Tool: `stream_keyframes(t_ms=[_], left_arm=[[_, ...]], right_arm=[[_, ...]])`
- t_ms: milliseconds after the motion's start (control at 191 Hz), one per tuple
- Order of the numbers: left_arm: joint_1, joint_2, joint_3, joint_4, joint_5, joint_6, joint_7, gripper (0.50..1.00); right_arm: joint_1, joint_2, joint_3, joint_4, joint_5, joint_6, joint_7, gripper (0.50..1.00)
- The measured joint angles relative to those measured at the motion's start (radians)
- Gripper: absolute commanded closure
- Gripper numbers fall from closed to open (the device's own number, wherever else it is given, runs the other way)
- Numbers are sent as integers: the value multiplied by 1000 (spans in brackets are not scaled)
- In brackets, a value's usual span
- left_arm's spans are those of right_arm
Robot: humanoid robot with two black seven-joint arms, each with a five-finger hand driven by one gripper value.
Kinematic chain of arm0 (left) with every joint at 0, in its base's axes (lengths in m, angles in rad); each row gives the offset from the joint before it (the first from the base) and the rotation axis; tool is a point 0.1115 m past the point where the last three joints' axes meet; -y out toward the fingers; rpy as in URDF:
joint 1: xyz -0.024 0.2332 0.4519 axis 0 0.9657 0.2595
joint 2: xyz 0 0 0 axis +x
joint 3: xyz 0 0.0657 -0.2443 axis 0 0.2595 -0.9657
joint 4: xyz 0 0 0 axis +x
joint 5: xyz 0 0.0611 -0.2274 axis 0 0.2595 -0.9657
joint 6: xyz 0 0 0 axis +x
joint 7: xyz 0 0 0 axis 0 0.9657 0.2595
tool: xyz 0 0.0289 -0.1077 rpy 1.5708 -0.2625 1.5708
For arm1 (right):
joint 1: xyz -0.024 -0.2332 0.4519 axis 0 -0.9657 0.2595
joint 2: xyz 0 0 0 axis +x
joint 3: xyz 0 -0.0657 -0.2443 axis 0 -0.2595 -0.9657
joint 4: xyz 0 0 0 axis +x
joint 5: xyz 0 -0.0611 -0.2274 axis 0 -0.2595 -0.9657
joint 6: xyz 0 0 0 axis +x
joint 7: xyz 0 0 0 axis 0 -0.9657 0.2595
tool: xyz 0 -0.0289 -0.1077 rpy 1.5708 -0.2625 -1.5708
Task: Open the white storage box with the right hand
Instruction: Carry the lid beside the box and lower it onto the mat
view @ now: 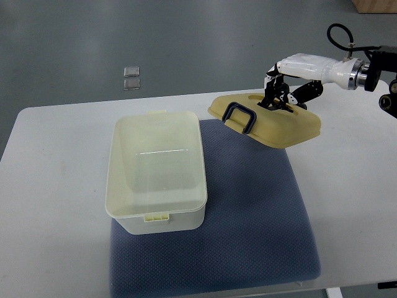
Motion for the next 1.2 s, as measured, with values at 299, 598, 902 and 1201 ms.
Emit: stream_keyframes(t_ms=[299, 598, 902, 1201], left_arm=[[0, 0, 0, 0, 0, 0, 0, 500], [0, 0, 0, 0, 0, 0, 0, 500], [0, 0, 0, 0, 0, 0, 0, 500], [0, 0, 0, 0, 0, 0, 0, 500]], right_arm=[[-72, 8, -3, 0, -4, -37, 0, 1000], [-109, 33, -13, 5, -15, -45, 0, 1000], [-113, 64, -18, 15, -16, -66, 0, 1000], [-121, 82, -19, 20, -13, -83, 0, 832]])
